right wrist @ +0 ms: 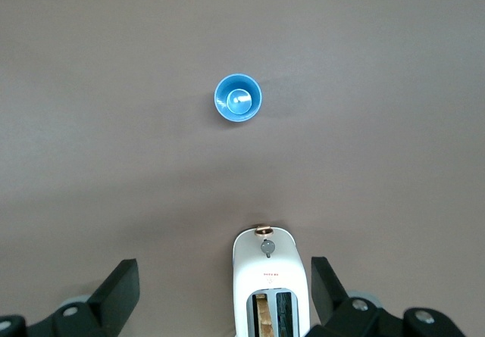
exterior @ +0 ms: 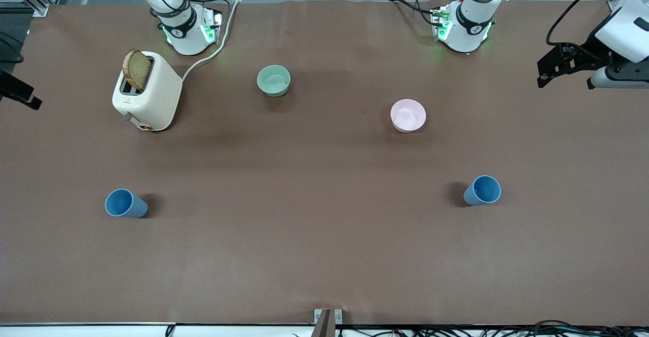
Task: Stack blue cups with both arms
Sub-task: 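Reach the left gripper and the right gripper down toward the blue cups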
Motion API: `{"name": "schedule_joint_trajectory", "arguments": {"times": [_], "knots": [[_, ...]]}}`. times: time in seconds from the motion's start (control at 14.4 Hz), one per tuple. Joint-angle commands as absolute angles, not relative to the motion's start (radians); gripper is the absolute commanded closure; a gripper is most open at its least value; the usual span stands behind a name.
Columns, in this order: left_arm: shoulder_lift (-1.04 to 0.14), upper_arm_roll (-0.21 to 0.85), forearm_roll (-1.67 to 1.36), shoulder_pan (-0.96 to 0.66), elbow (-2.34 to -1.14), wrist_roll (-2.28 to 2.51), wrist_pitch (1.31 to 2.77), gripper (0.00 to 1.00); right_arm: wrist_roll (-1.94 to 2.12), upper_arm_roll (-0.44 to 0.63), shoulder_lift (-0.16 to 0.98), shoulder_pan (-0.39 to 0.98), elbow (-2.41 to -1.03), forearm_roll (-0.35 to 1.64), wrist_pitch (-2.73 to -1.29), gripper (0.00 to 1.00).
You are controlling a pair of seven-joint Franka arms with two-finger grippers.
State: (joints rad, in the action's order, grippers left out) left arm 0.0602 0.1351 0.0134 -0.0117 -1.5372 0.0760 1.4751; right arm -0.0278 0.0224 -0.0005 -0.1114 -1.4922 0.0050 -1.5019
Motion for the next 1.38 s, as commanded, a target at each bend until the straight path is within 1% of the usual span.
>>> {"name": "schedule_joint_trajectory", "arguments": {"times": [0.0,0.21,0.35,0.55,0.62,0.76,0.9,0.97,1.11,1.25,1.32], "knots": [[0.058,0.135,0.014,-0.012,-1.523,0.084,1.462,0.0,-0.018,0.018,0.002,-0.118,-1.483,0.015,-1.489,0.0],[0.057,0.13,0.015,-0.009,-1.513,0.083,1.463,0.0,-0.018,0.018,0.002,-0.12,-1.483,0.015,-1.49,0.0],[0.023,0.127,0.015,0.0,-1.494,0.077,1.47,0.0,-0.017,0.018,0.002,-0.12,-1.483,0.015,-1.491,0.0],[-0.055,0.13,0.017,0.011,-1.519,0.094,1.56,0.0,0.011,0.02,0.023,-0.124,-1.491,0.015,-1.511,0.0],[-0.083,0.13,0.017,0.014,-1.534,0.1,1.606,0.0,0.014,0.02,0.056,-0.132,-1.493,0.015,-1.558,0.0],[-0.139,0.129,0.017,0.021,-1.61,0.103,1.737,0.0,0.023,0.02,0.131,-0.155,-1.494,0.015,-1.65,0.0],[-0.185,0.129,0.04,0.032,-1.722,0.112,1.93,0.0,0.058,0.02,0.231,-0.166,-1.506,0.015,-1.756,0.0],[-0.216,0.13,0.061,0.034,-1.762,0.121,2.012,0.0,0.06,0.021,0.268,-0.166,-1.529,0.014,-1.817,0.0],[-0.276,0.129,0.086,0.037,-1.818,0.121,2.136,0.0,0.06,0.021,0.32,-0.161,-1.629,0.006,-1.995,0.0],[-0.328,0.129,0.09,0.043,-1.847,0.123,2.216,0.0,0.06,0.021,0.366,-0.153,-1.722,-0.002,-2.158,0.0],[-0.348,0.129,0.091,0.055,-1.859,0.121,2.247,0.0,0.061,0.021,0.395,-0.153,-1.739,-0.003,-2.207,0.0]]}}
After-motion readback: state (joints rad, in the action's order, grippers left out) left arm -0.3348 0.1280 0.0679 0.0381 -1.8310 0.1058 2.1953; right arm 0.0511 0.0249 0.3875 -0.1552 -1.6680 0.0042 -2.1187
